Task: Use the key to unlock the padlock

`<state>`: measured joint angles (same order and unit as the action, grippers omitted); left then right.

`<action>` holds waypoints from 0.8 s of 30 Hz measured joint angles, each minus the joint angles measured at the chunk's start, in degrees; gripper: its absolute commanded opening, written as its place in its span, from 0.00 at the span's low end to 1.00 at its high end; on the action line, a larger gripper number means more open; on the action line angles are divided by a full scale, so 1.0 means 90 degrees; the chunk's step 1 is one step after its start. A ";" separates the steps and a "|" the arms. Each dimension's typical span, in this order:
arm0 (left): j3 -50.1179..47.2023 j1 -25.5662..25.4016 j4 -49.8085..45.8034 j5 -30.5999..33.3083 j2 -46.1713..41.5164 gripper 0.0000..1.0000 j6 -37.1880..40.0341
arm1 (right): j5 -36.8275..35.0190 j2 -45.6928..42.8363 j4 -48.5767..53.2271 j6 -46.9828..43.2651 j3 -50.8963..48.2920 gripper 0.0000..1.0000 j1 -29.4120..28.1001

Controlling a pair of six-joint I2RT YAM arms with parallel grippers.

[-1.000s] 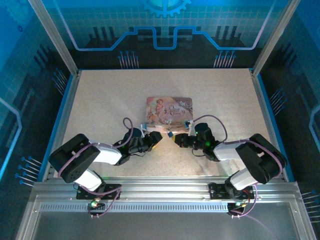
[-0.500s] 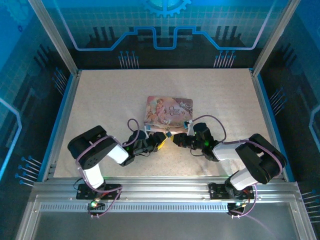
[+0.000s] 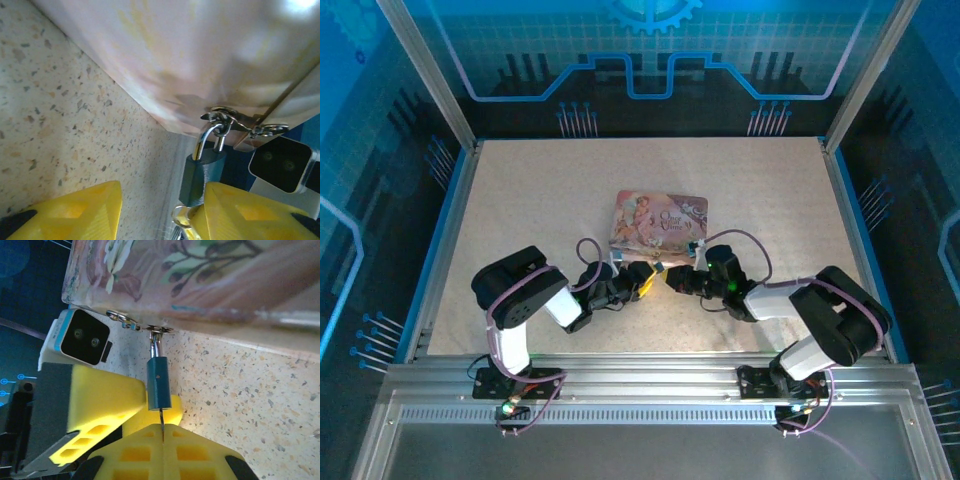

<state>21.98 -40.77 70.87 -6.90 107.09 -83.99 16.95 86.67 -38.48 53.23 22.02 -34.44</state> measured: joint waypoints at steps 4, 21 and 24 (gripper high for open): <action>0.0158 0.0000 -0.0005 0.0000 0.0000 0.47 -0.0015 | -0.0002 0.0063 -0.0024 0.0053 0.0024 0.01 -0.0007; 0.0335 0.0005 -0.0080 0.0058 0.0000 0.07 0.0032 | -0.0058 0.0087 -0.0068 0.0206 0.0068 0.09 -0.0019; 0.0335 0.0005 -0.0078 0.0058 0.0000 0.03 0.0051 | -0.0063 0.0078 -0.0078 0.0233 0.0068 0.18 -0.0017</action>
<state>24.99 -40.73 70.17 -6.37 107.09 -83.53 16.38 87.37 -39.18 55.33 22.63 -34.59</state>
